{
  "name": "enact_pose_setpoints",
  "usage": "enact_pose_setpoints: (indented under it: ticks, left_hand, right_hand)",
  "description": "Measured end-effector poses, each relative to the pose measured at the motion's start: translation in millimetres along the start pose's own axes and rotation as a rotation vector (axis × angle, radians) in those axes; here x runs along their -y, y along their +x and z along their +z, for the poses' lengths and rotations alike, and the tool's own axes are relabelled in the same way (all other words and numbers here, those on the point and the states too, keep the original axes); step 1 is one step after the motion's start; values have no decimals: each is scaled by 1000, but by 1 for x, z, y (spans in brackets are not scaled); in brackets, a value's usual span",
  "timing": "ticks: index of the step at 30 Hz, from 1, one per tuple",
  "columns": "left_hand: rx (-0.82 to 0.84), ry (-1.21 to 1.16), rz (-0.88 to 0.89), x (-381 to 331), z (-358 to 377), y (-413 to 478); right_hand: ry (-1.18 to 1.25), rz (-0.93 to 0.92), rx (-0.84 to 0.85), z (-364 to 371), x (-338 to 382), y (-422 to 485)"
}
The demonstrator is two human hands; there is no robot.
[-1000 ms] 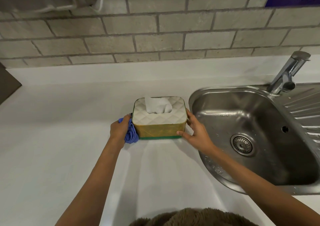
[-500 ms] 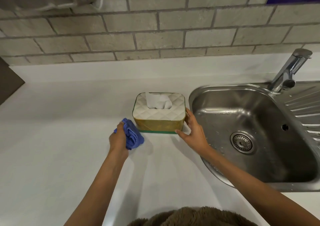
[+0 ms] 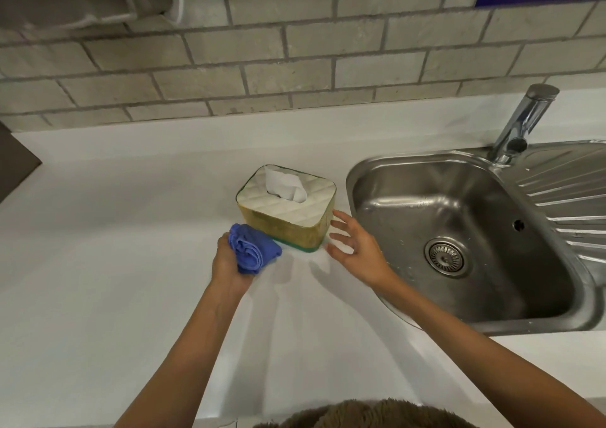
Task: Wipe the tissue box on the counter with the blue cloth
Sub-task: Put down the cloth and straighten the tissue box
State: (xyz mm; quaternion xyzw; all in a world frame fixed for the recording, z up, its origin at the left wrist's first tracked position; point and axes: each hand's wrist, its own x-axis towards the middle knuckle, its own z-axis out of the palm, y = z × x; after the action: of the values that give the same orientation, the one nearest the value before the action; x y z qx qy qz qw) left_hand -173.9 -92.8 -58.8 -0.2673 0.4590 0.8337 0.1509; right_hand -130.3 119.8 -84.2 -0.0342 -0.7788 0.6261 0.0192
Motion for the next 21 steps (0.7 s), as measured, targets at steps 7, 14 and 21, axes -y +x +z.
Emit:
enact_pose_setpoints:
  ticks: [7, 14, 21]
  left_hand:
    - [157, -58, -205, 33, -8, -57]
    - [409, -117, -386, 53, 8, -80]
    - [587, 166, -380, 74, 26, -79]
  right_hand:
    - [-326, -212, 114, 9, 34, -54]
    - [-587, -333, 173, 12, 49, -87]
    - [-222, -41, -73, -17, 41, -102]
